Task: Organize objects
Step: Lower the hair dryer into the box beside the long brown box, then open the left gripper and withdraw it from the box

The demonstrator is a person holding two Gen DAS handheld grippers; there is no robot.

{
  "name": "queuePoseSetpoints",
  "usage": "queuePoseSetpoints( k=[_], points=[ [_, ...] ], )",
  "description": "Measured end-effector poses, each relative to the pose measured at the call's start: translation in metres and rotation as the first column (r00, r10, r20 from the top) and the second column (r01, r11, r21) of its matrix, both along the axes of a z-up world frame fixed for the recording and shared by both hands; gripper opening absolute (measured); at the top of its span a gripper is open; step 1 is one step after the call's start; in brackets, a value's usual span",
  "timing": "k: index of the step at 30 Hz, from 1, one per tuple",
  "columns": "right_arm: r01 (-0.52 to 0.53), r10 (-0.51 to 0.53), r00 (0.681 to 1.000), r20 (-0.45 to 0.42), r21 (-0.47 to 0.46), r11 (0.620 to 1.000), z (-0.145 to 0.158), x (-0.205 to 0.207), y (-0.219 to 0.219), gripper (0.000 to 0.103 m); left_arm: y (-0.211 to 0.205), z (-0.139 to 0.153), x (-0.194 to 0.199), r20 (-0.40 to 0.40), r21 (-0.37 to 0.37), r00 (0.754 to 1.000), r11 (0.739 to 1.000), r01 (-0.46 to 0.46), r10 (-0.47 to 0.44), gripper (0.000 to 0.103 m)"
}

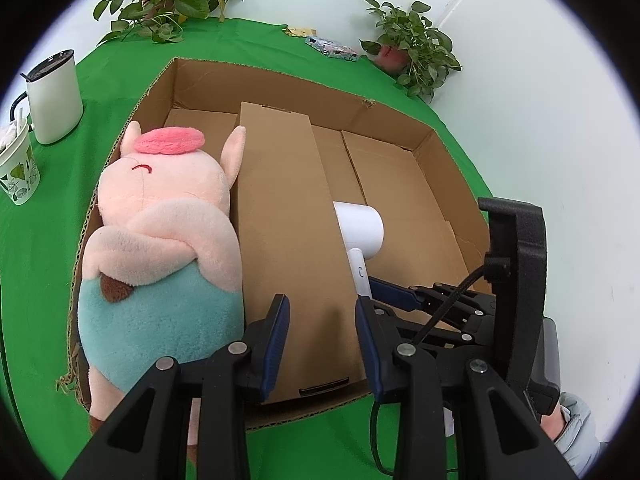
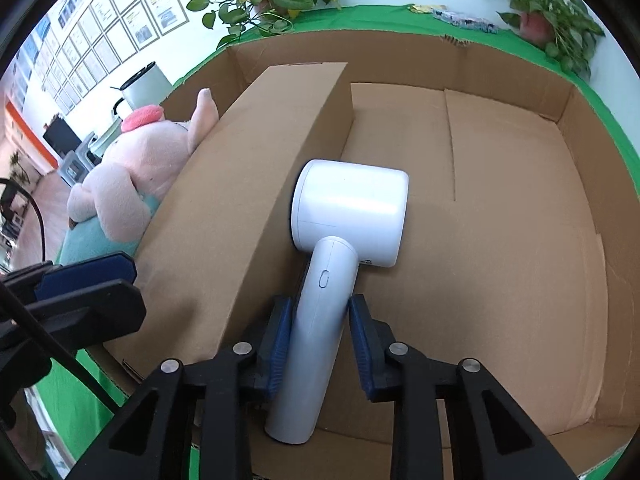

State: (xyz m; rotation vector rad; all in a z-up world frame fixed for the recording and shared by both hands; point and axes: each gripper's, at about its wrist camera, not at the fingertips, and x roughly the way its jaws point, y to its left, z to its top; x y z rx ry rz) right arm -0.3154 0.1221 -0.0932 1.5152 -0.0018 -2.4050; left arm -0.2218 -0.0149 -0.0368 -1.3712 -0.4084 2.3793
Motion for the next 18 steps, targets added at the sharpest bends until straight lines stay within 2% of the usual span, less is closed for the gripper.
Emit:
queuePoseSetpoints(
  k=[7, 12, 14, 15, 17, 18],
  points=[
    [-0.024, 0.024, 1.0, -0.008, 0.018, 1.0, 0.001, 0.001, -0.002, 0.027, -0.001, -0.001, 0.002, -0.002, -0.006, 1.0, 1.0, -0.004, 0.004, 0.033],
    [-0.004, 0.004, 1.0, -0.003, -0.01, 1.0, 0.001, 0.001, 0.003, 0.027, -0.001, 0.002, 0.005, -0.017, -0.025, 1.0, 1.0, -0.012, 0.011, 0.033],
    [0.02, -0.023, 0.998, -0.053, -0.048, 0.999, 0.011, 0.006, 0.01, 0.031, -0.001, 0.006, 0.008, -0.043, -0.05, 0.999, 0.998, -0.036, 0.034, 0.033],
    [0.026, -0.03, 0.997, -0.074, -0.056, 0.998, 0.016, 0.009, 0.012, 0.035, -0.001, 0.008, 0.011, -0.063, -0.065, 0.997, 0.997, -0.049, 0.045, 0.035],
    [0.035, -0.046, 0.986, -0.161, -0.073, 0.997, 0.034, 0.023, 0.022, 0.072, -0.001, 0.015, 0.016, -0.114, -0.091, 0.992, 0.993, -0.072, 0.062, 0.038],
    [0.041, -0.055, 0.978, -0.203, -0.071, 0.997, 0.042, 0.031, 0.026, 0.079, -0.001, 0.02, 0.021, -0.149, -0.112, 0.986, 0.989, -0.094, 0.077, 0.044]
  ],
)
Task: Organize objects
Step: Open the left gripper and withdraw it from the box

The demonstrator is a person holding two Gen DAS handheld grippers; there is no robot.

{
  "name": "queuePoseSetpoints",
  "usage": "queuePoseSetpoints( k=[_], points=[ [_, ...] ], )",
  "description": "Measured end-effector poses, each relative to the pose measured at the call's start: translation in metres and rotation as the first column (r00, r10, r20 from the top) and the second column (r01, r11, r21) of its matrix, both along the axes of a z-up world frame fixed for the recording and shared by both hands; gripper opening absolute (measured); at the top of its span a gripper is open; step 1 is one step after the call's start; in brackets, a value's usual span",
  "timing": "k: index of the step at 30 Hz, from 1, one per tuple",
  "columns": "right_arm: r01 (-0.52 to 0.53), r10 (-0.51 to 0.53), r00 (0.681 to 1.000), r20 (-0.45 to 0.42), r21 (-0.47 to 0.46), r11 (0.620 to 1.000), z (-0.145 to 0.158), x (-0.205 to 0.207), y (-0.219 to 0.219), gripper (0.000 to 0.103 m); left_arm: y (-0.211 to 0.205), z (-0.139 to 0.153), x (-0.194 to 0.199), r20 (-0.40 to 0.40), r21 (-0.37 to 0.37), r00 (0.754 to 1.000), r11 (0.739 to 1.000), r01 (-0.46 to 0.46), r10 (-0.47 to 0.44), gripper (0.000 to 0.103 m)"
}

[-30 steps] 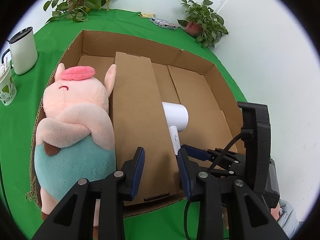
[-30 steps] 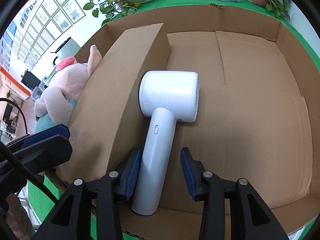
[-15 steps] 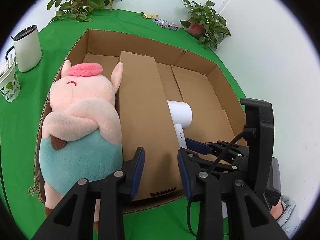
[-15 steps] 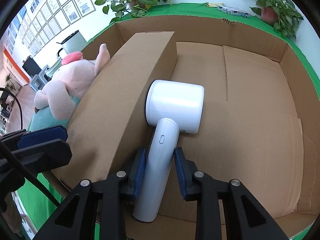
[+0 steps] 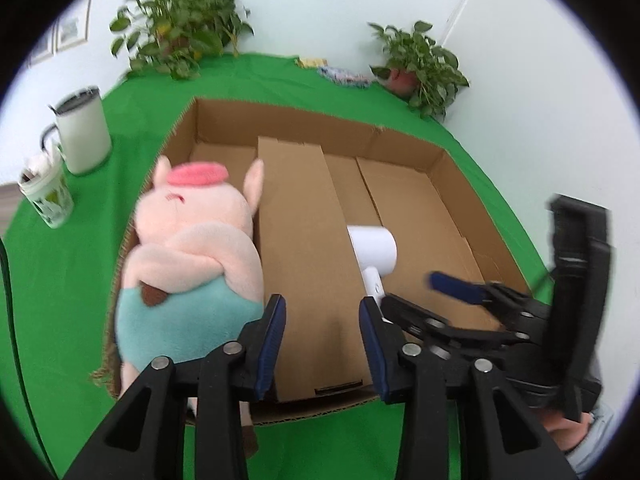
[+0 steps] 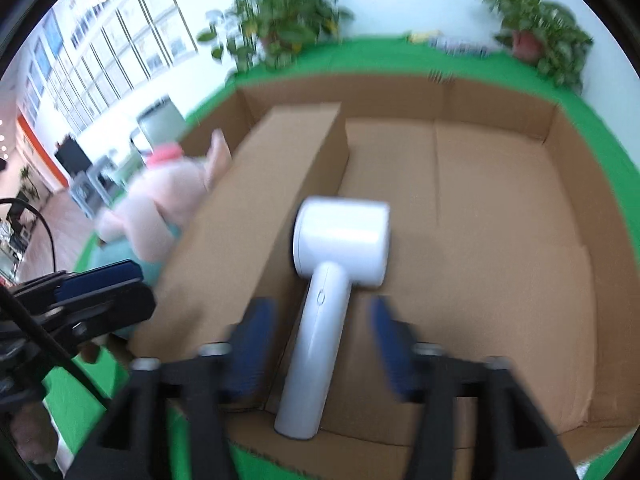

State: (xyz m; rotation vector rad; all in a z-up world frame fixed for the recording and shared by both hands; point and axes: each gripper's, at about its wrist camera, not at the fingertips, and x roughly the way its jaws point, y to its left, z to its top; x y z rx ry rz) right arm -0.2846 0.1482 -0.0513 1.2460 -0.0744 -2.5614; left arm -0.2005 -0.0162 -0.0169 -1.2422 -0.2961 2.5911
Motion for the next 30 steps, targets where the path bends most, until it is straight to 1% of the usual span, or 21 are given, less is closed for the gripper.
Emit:
queuePoseSetpoints(
  k=[1, 2, 3, 5, 6, 7, 9, 11, 13, 14, 19, 20, 21, 22, 23, 24, 25, 26, 28, 29, 30],
  points=[
    [0.006, -0.006, 0.999, -0.037, 0.007, 1.0, 0.007, 0.007, 0.004, 0.087, 0.0, 0.005, 0.005, -0.035, -0.021, 0.999, 1.0, -0.017, 0.016, 0.049],
    [0.013, -0.01, 0.995, -0.099, 0.025, 1.0, 0.017, 0.023, 0.01, 0.091, 0.001, 0.011, 0.011, -0.074, -0.04, 0.997, 0.999, -0.034, 0.031, 0.061],
    [0.025, -0.019, 0.991, -0.13, 0.039, 0.999, 0.023, 0.031, 0.013, 0.093, 0.003, 0.016, 0.018, -0.112, -0.056, 0.993, 0.997, -0.047, 0.041, 0.073],
    [0.056, -0.039, 0.974, -0.225, 0.07, 0.996, 0.035, 0.06, 0.023, 0.097, 0.008, 0.026, 0.032, -0.193, -0.102, 0.979, 0.991, -0.082, 0.061, 0.081],
    [0.064, -0.042, 0.965, -0.259, 0.076, 0.995, 0.039, 0.073, 0.027, 0.099, 0.011, 0.03, 0.038, -0.224, -0.124, 0.972, 0.988, -0.093, 0.064, 0.081],
    [0.067, -0.043, 0.961, -0.273, 0.078, 0.995, 0.042, 0.08, 0.028, 0.1, 0.017, 0.034, 0.045, -0.253, -0.153, 0.965, 0.983, -0.105, 0.064, 0.081],
    [0.091, -0.065, 0.948, -0.313, 0.07, 0.993, 0.049, 0.099, 0.036, 0.1, 0.025, 0.039, 0.049, -0.271, -0.193, 0.959, 0.972, -0.133, 0.077, 0.081],
    [0.109, -0.088, 0.942, -0.324, 0.048, 0.993, 0.053, 0.116, 0.044, 0.1, 0.032, 0.041, 0.056, -0.283, -0.217, 0.951, 0.958, -0.186, 0.121, 0.081],
    [0.113, -0.094, 0.942, -0.322, 0.04, 0.993, 0.053, 0.12, 0.046, 0.1, 0.036, 0.04, 0.062, -0.284, -0.214, 0.947, 0.954, -0.211, 0.146, 0.081],
    [0.117, -0.106, 0.942, -0.317, 0.016, 0.993, 0.053, 0.129, 0.051, 0.1, 0.038, 0.04, 0.066, -0.284, -0.21, 0.948, 0.955, -0.21, 0.146, 0.081],
    [0.125, -0.125, 0.936, -0.33, -0.023, 0.992, 0.045, 0.154, 0.067, 0.099, 0.049, 0.038, 0.085, -0.298, -0.217, 0.946, 0.956, -0.199, 0.129, 0.081],
    [0.127, -0.131, 0.932, -0.337, -0.035, 0.991, 0.044, 0.161, 0.071, 0.096, 0.051, 0.038, 0.088, -0.305, -0.214, 0.944, 0.957, -0.198, 0.128, 0.081],
    [0.131, -0.138, 0.93, -0.342, -0.043, 0.99, 0.044, 0.166, 0.075, 0.09, 0.053, 0.038, 0.091, -0.309, -0.21, 0.942, 0.957, -0.199, 0.128, 0.081],
    [0.137, -0.146, 0.926, -0.347, -0.05, 0.989, 0.044, 0.172, 0.079, 0.086, 0.054, 0.038, 0.095, -0.314, -0.205, 0.941, 0.958, -0.199, 0.129, 0.079],
    [0.142, -0.151, 0.924, -0.35, -0.052, 0.988, 0.044, 0.18, 0.084, 0.074, 0.056, 0.039, 0.098, -0.322, -0.196, 0.939, 0.961, -0.195, 0.125, 0.062],
    [0.149, -0.156, 0.924, -0.35, -0.045, 0.988, 0.044, 0.182, 0.086, 0.066, 0.058, 0.039, 0.1, -0.321, -0.195, 0.941, 0.964, -0.181, 0.112, 0.029],
    [0.156, -0.157, 0.925, -0.347, -0.031, 0.987, 0.043, 0.183, 0.088, 0.064, 0.061, 0.039, 0.1, -0.305, -0.208, 0.947, 0.964, -0.164, 0.095, 0.015],
    [0.159, -0.155, 0.927, -0.342, -0.018, 0.987, 0.042, 0.184, 0.09, 0.064, 0.064, 0.039, 0.101, -0.298, -0.222, 0.95, 0.962, -0.161, 0.09, 0.007],
    [0.148, -0.147, 0.931, -0.335, -0.024, 0.989, 0.042, 0.184, 0.091, 0.07, 0.067, 0.042, 0.106, -0.33, -0.222, 0.94, 0.96, -0.17, 0.09, 0.007],
    [0.145, -0.146, 0.935, -0.324, -0.027, 0.989, 0.041, 0.184, 0.092, 0.087, 0.067, 0.045, 0.109, -0.344, -0.215, 0.934, 0.96, -0.179, 0.096, 0.008],
    [0.148, -0.151, 0.936, -0.317, -0.032, 0.988, 0.042, 0.186, 0.093, 0.102, 0.067, 0.047, 0.112, -0.356, -0.208, 0.928, 0.959, -0.192, 0.109, 0.022]
  ],
)
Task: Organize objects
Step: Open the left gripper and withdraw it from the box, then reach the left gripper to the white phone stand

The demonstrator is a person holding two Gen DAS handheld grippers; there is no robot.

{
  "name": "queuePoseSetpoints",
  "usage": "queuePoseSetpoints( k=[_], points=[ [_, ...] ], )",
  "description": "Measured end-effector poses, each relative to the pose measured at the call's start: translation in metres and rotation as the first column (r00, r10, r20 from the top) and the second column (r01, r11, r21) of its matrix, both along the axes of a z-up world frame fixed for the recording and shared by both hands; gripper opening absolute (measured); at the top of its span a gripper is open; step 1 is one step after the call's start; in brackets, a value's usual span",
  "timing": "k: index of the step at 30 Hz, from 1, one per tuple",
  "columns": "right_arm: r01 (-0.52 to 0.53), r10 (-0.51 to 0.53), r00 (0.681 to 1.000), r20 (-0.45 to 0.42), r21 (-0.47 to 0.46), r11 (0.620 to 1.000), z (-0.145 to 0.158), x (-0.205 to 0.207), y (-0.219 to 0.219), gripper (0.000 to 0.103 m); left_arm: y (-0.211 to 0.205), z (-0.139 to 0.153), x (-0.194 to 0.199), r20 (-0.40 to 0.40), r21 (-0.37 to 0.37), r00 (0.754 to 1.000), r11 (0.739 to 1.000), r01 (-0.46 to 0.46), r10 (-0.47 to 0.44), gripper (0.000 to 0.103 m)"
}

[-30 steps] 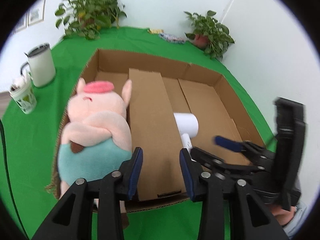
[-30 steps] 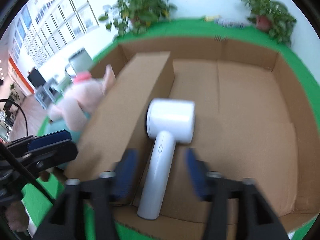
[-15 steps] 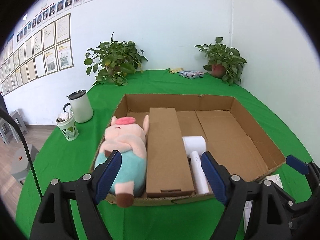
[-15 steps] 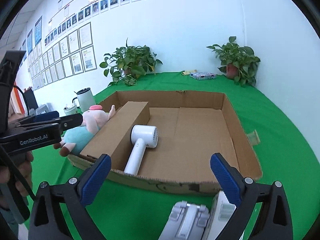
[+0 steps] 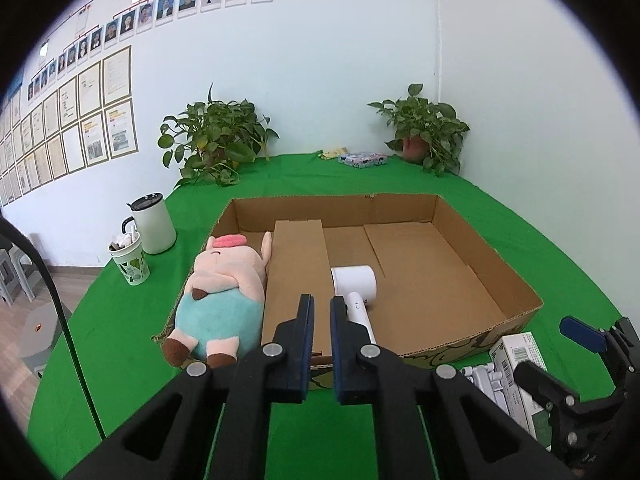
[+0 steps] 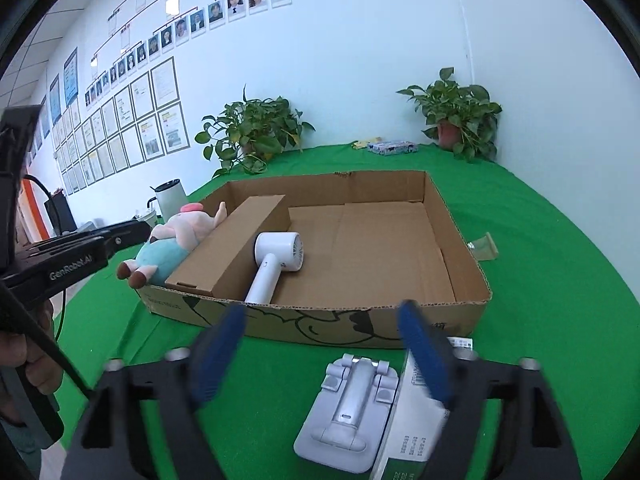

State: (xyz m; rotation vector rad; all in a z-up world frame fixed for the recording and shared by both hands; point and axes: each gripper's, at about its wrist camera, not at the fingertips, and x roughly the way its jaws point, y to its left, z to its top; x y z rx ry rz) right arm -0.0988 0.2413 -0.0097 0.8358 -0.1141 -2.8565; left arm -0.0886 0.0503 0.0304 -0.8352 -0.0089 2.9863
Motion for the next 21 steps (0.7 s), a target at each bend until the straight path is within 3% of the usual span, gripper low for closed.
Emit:
queuePoseSetpoints(
  k=[1, 2, 3, 5, 9, 14, 21],
  points=[
    [0.002, -0.002, 1.0, -0.003, -0.008, 1.0, 0.0, 0.001, 0.001, 0.102, 0.0, 0.002, 0.002, -0.005, 0.001, 1.0, 1.0, -0.014, 0.014, 0.038],
    [0.001, -0.002, 1.0, -0.008, -0.015, 1.0, 0.001, 0.002, 0.002, 0.102, -0.002, 0.004, 0.004, -0.007, 0.005, 1.0, 1.0, -0.026, 0.026, 0.081],
    [-0.003, 0.003, 1.0, 0.004, -0.017, 1.0, -0.001, 0.002, 0.003, 0.102, -0.003, 0.004, 0.006, -0.014, 0.015, 0.999, 0.999, -0.031, 0.031, 0.095],
    [-0.01, 0.01, 1.0, 0.026, -0.012, 1.0, -0.005, 0.001, 0.001, 0.102, -0.008, 0.003, 0.012, -0.033, 0.047, 0.999, 0.999, -0.012, 0.014, 0.095],
    [-0.069, 0.071, 0.995, 0.074, -0.032, 0.997, -0.021, 0.006, 0.001, 0.102, -0.01, -0.015, 0.016, 0.041, 0.037, 0.999, 0.999, 0.023, -0.025, 0.095],
    [-0.161, 0.163, 0.978, 0.127, -0.026, 0.987, -0.044, 0.003, -0.024, 0.102, -0.013, -0.046, 0.017, 0.148, 0.083, 0.987, 0.995, 0.054, -0.066, 0.095],
    [-0.085, 0.081, 0.962, 0.259, 0.003, 0.996, -0.087, -0.022, -0.02, 0.1, -0.018, -0.062, 0.022, 0.195, 0.093, 0.978, 0.994, 0.055, -0.072, 0.095]
  ],
)
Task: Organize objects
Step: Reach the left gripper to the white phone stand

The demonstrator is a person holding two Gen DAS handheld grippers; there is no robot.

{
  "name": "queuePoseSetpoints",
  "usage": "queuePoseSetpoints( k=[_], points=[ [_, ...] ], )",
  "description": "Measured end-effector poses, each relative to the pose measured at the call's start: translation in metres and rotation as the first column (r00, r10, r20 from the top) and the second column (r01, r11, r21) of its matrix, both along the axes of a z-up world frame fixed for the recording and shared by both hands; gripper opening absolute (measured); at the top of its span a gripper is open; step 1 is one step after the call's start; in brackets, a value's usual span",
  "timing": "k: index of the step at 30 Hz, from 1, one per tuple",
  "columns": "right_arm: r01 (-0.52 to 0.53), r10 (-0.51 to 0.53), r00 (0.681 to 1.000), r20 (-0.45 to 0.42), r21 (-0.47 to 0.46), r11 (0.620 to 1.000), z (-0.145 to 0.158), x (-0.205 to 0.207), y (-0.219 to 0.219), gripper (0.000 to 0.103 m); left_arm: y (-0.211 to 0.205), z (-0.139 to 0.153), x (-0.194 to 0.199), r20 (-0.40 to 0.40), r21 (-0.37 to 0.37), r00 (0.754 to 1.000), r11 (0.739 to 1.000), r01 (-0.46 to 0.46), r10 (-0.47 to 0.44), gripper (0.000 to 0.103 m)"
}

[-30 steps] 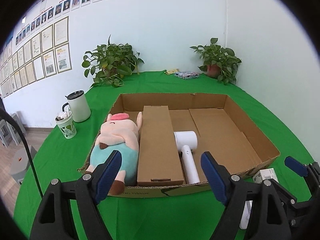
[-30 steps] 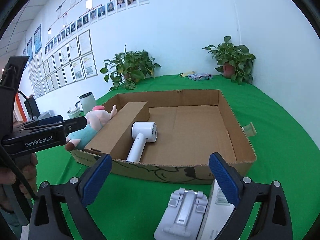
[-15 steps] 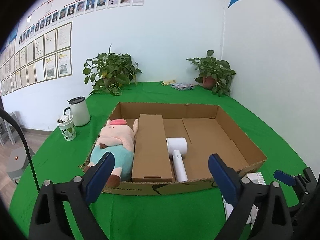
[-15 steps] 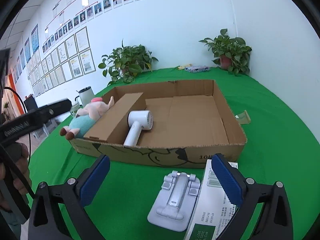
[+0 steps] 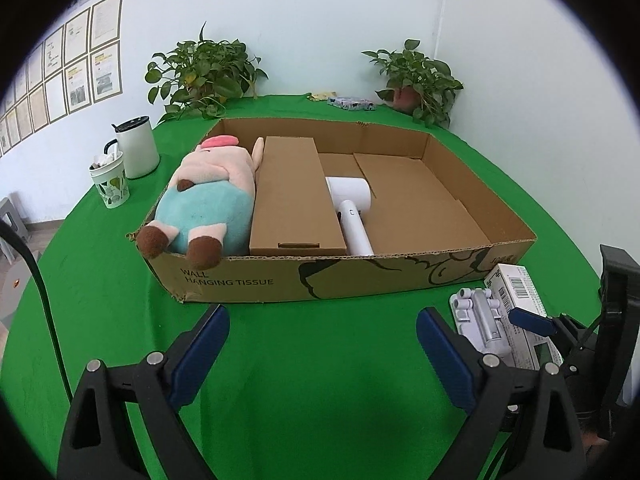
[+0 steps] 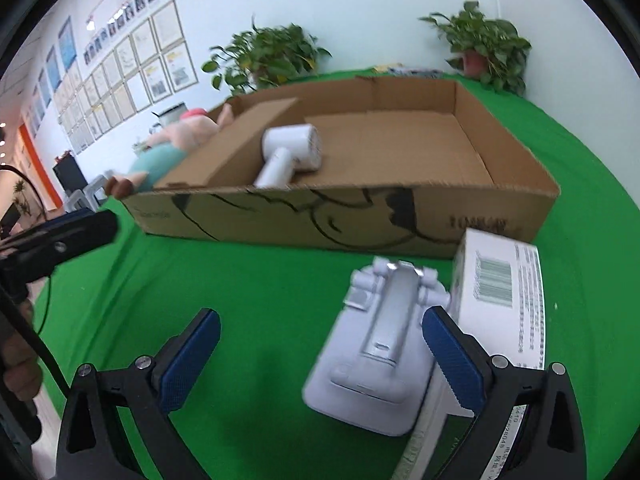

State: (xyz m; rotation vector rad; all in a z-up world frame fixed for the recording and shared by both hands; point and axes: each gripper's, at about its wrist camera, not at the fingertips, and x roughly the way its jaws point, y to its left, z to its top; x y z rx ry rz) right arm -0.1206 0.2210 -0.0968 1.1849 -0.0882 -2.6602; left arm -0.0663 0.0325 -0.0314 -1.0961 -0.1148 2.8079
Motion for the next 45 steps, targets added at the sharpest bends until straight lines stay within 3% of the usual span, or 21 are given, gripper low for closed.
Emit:
queuePoseSetpoints(
  k=[8, 11, 17, 19, 21, 25, 29, 31, 32, 33, 35, 37, 40, 43, 45],
  points=[
    [0.047, -0.047, 0.999, 0.003, 0.082, 0.996, -0.013, 0.007, 0.03, 0.101, -0.003, -0.011, -0.004, 0.025, 0.035, 1.0, 0.999, 0.012, -0.013, 0.095],
    [0.07, -0.072, 0.997, 0.028, 0.06, 0.996, -0.009, 0.003, 0.039, 0.101, -0.001, -0.014, -0.007, 0.038, 0.053, 0.999, 0.998, 0.024, -0.026, 0.095],
    [0.039, -0.044, 0.997, 0.071, 0.071, 0.997, -0.013, -0.008, 0.007, 0.101, 0.0, -0.017, -0.013, 0.07, 0.064, 0.997, 0.997, 0.036, -0.041, 0.095],
    [0.075, -0.085, 0.99, 0.112, 0.097, 0.993, -0.023, -0.016, 0.004, 0.093, -0.003, -0.015, -0.013, 0.068, 0.07, 0.997, 0.997, 0.035, -0.04, 0.095],
    [0.098, -0.115, 0.987, 0.113, 0.141, 0.985, -0.028, -0.018, 0.004, 0.075, -0.007, -0.014, -0.012, 0.069, 0.077, 0.997, 0.996, 0.034, -0.039, 0.095],
    [0.071, -0.088, 0.989, 0.115, 0.147, 0.987, -0.028, -0.01, 0.001, 0.07, -0.015, -0.017, -0.012, 0.076, 0.101, 0.997, 0.995, 0.022, -0.03, 0.095],
    [-0.028, 0.02, 0.99, 0.139, 0.052, 0.998, -0.024, 0.017, -0.002, 0.068, -0.015, -0.024, -0.009, 0.108, 0.158, 0.99, 0.985, 0.071, -0.088, 0.095],
    [-0.067, 0.061, 0.989, 0.134, 0.046, 0.997, -0.025, 0.03, -0.001, 0.075, -0.01, -0.029, -0.009, 0.124, 0.23, 0.978, 0.964, 0.134, -0.165, 0.094],
    [-0.078, 0.071, 0.989, 0.133, 0.053, 0.996, -0.024, 0.035, -0.003, 0.09, -0.008, -0.032, -0.01, 0.134, 0.261, 0.972, 0.953, 0.153, -0.192, 0.094],
    [-0.082, 0.073, 0.989, 0.13, 0.06, 0.995, -0.024, 0.04, -0.003, 0.099, -0.004, -0.034, -0.012, 0.144, 0.292, 0.965, 0.941, 0.169, -0.218, 0.094],
    [-0.081, 0.074, 0.992, 0.101, 0.069, 0.994, -0.02, 0.048, -0.005, 0.1, 0.006, -0.04, -0.016, 0.164, 0.365, 0.947, 0.909, 0.202, -0.276, 0.094],
    [-0.075, 0.069, 0.994, 0.082, 0.072, 0.995, -0.017, 0.049, -0.007, 0.101, 0.019, -0.048, -0.025, 0.19, 0.453, 0.917, 0.86, 0.236, -0.352, 0.094],
    [-0.061, 0.056, 0.996, 0.067, 0.078, 0.995, -0.015, 0.042, -0.008, 0.101, 0.033, -0.056, -0.039, 0.222, 0.549, 0.883, 0.801, 0.237, -0.414, 0.094],
    [-0.054, 0.049, 0.997, 0.067, 0.077, 0.996, -0.017, 0.03, -0.011, 0.101, 0.041, -0.06, -0.049, 0.231, 0.599, 0.868, 0.767, 0.229, -0.44, 0.094],
    [-0.045, 0.04, 0.997, 0.074, 0.073, 0.996, -0.02, 0.023, -0.013, 0.088, 0.042, -0.066, -0.052, 0.238, 0.627, 0.863, 0.749, 0.213, -0.445, 0.094]
  ],
)
